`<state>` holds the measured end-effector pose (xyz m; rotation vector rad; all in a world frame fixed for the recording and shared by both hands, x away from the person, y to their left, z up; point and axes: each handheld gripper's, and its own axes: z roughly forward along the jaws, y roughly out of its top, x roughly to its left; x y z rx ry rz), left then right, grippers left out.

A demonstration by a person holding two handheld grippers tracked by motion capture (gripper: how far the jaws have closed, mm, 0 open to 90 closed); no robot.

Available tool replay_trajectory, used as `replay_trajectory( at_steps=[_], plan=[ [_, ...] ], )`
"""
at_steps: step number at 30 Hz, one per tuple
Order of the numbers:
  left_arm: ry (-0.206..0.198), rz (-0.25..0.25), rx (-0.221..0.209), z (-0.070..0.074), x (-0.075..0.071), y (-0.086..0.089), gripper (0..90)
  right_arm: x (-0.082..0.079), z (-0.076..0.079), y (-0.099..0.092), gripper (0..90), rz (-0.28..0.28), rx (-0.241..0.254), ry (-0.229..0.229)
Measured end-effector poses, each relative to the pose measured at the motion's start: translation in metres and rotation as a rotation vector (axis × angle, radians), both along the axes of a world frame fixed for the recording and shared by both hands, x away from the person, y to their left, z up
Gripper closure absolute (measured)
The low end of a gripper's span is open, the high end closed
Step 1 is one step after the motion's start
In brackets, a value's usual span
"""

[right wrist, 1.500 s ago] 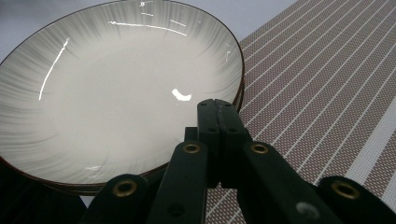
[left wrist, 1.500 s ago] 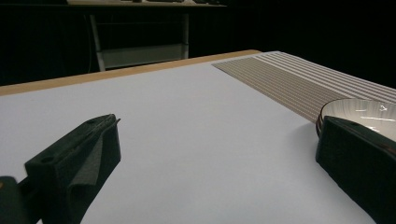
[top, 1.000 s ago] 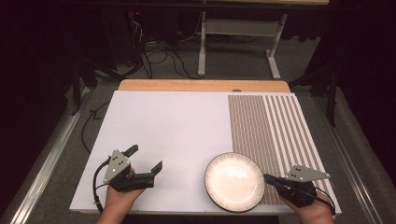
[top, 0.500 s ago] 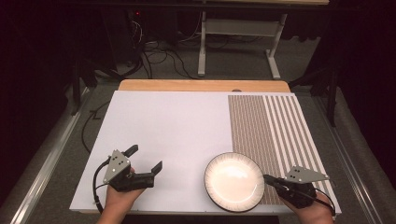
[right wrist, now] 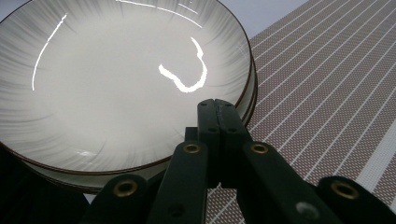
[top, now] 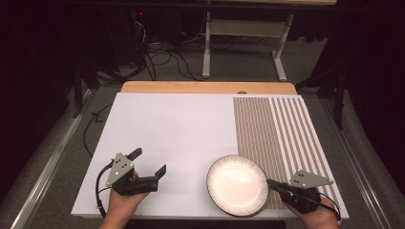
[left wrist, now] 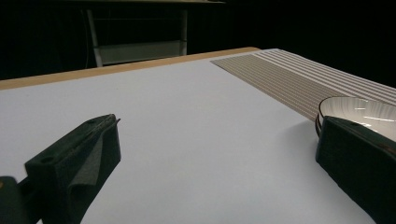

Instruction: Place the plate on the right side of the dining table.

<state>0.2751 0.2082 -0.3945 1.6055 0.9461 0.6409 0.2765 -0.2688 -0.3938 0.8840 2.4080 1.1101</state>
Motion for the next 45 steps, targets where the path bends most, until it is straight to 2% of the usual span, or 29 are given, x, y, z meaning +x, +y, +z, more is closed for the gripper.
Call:
replay_trajectory(
  at_steps=[11, 18, 25, 27, 35, 45],
  plan=[
    [-0.002, -0.006, -0.006, 0.000, 0.000, -0.001, 0.7, -0.001, -0.005, 0.013, 90.0, 0.058, -0.005, 0.021],
    [0.005, -0.011, -0.001, 0.000, 0.000, -0.002, 0.7, -0.001, -0.005, 0.013, 90.0, 0.061, 0.007, 0.035],
    [0.005, -0.015, -0.001, 0.000, 0.000, -0.002, 0.7, 0.000, -0.006, 0.013, 90.0, 0.068, 0.010, 0.031],
    [0.004, -0.021, -0.001, 0.001, 0.000, -0.002, 0.7, 0.000, -0.006, 0.016, 90.0, 0.071, 0.004, 0.044],
    [0.004, -0.033, 0.000, 0.001, 0.000, -0.005, 1.0, 0.001, -0.008, 0.026, 90.0, 0.100, -0.014, 0.043],
    [0.011, -0.060, -0.003, 0.003, -0.001, -0.014, 1.0, 0.001, -0.009, 0.030, 90.0, 0.100, -0.008, 0.047]
  ],
)
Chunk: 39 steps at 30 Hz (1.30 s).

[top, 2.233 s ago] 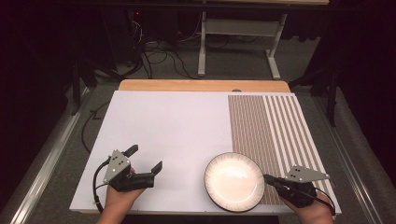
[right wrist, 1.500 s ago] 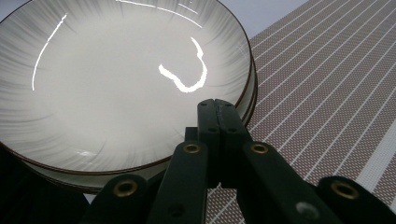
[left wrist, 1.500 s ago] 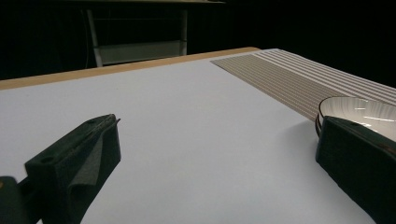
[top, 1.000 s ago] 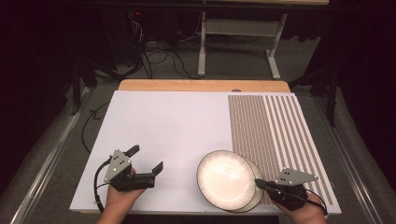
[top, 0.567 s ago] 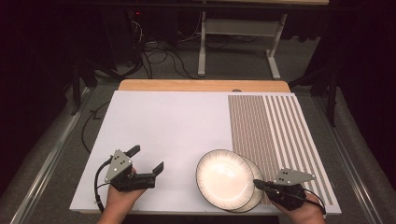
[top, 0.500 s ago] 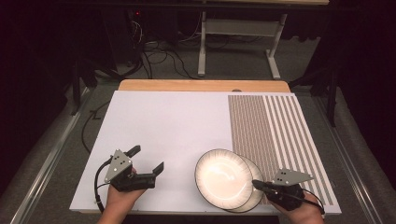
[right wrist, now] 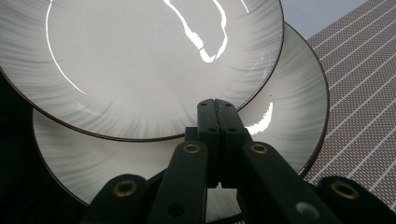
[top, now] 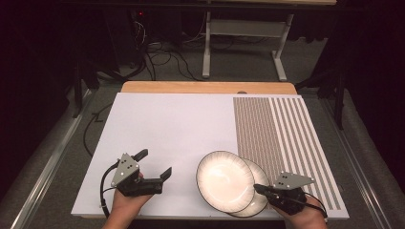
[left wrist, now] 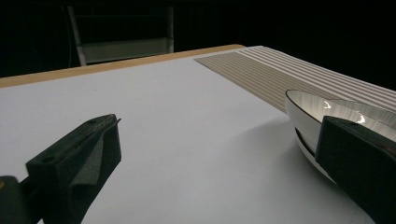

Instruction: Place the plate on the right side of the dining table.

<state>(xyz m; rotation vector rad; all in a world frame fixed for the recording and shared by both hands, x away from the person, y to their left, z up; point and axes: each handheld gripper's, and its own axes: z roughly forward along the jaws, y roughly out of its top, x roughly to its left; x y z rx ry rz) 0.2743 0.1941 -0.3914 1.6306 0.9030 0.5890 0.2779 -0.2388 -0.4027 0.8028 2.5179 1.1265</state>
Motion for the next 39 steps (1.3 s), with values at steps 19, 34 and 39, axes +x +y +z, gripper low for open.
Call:
replay_trajectory(
  at_steps=[19, 34, 39],
  plan=[
    [0.047, -0.125, 0.029, 0.018, 0.015, -0.071, 0.8, 0.001, 0.000, 0.002, 90.0, 0.003, -0.001, 0.002],
    [0.148, -0.222, 0.057, 0.005, 0.013, -0.099, 0.7, 0.000, 0.000, 0.003, 90.0, 0.004, -0.003, -0.001],
    [0.192, -0.235, 0.061, -0.001, 0.014, -0.103, 0.6, 0.000, 0.000, 0.004, 90.0, 0.006, -0.004, -0.003]
  ],
)
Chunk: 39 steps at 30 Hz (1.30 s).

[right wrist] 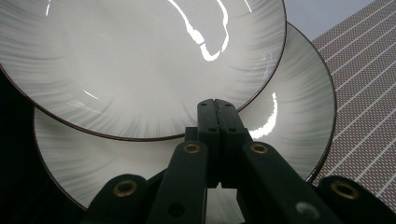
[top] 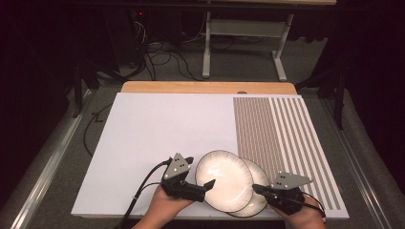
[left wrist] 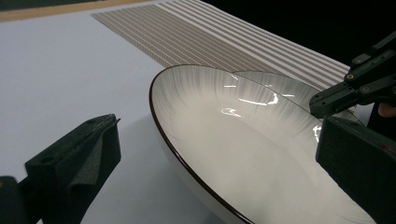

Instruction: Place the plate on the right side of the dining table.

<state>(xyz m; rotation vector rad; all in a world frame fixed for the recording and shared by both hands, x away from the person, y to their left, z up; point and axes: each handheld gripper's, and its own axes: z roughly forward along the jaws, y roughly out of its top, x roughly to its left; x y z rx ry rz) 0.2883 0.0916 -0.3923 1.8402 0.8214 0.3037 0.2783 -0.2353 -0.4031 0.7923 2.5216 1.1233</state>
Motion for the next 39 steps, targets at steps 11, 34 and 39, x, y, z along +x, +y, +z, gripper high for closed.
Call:
replay_trajectory(
  at_steps=[11, 34, 39],
  plan=[
    [0.121, -0.046, 0.013, -0.012, 0.004, -0.009, 0.8, 0.000, 0.000, 0.001, 90.0, 0.003, -0.004, -0.004],
    [0.322, -0.094, 0.002, -0.020, 0.007, -0.014, 28.9, -0.001, -0.001, 0.006, 90.0, 0.014, 0.001, -0.002],
    [0.363, -0.076, -0.018, -0.021, 0.009, -0.009, 38.2, -0.001, -0.001, 0.005, 90.0, 0.010, 0.003, -0.004]
  ],
)
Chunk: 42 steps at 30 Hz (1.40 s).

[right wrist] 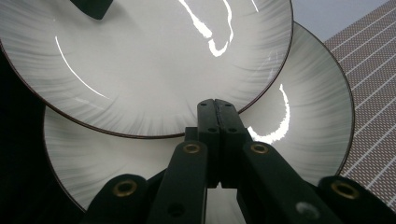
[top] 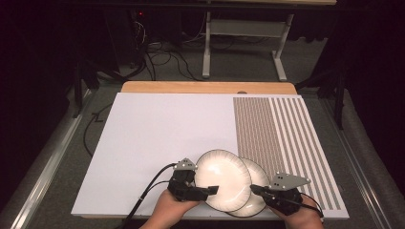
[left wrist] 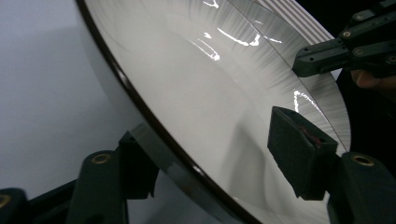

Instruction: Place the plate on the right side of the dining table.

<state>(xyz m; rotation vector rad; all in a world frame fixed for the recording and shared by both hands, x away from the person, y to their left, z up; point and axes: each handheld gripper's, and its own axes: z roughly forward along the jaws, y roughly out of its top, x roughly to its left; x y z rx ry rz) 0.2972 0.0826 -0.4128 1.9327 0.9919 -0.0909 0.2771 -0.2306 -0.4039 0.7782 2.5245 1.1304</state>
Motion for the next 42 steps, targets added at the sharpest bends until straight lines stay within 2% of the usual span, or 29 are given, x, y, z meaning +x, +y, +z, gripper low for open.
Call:
replay_trajectory(
  at_steps=[5, 12, 15, 24, 28, 30, 32, 42],
  plan=[
    [0.029, 0.020, -0.010, 0.002, 0.001, 0.003, 43.1, -0.001, 0.001, 0.001, 90.0, 0.003, -0.003, -0.005],
    [0.011, 0.046, -0.016, 0.006, -0.002, 0.007, 55.2, -0.002, 0.003, -0.003, 90.0, -0.005, 0.013, -0.021],
    [0.022, 0.048, -0.026, 0.006, -0.001, 0.009, 57.0, -0.002, 0.003, -0.004, 90.0, -0.007, 0.016, -0.023],
    [0.074, 0.057, -0.097, 0.003, 0.001, 0.016, 62.0, -0.004, 0.007, -0.005, 90.0, -0.011, 0.036, -0.045],
    [0.066, 0.063, -0.115, 0.005, 0.000, 0.018, 64.1, -0.004, 0.010, -0.009, 87.8, -0.033, 0.064, -0.065],
    [0.057, 0.069, -0.124, 0.005, 0.000, 0.019, 65.3, -0.004, 0.011, -0.012, 82.4, -0.053, 0.074, -0.071],
    [0.054, 0.071, -0.133, 0.006, 0.000, 0.020, 66.4, -0.003, 0.012, -0.014, 80.8, -0.071, 0.085, -0.073],
    [-0.001, 0.089, -0.166, 0.013, -0.001, 0.025, 71.4, -0.002, 0.015, -0.024, 70.0, -0.150, 0.121, -0.088]
  ],
)
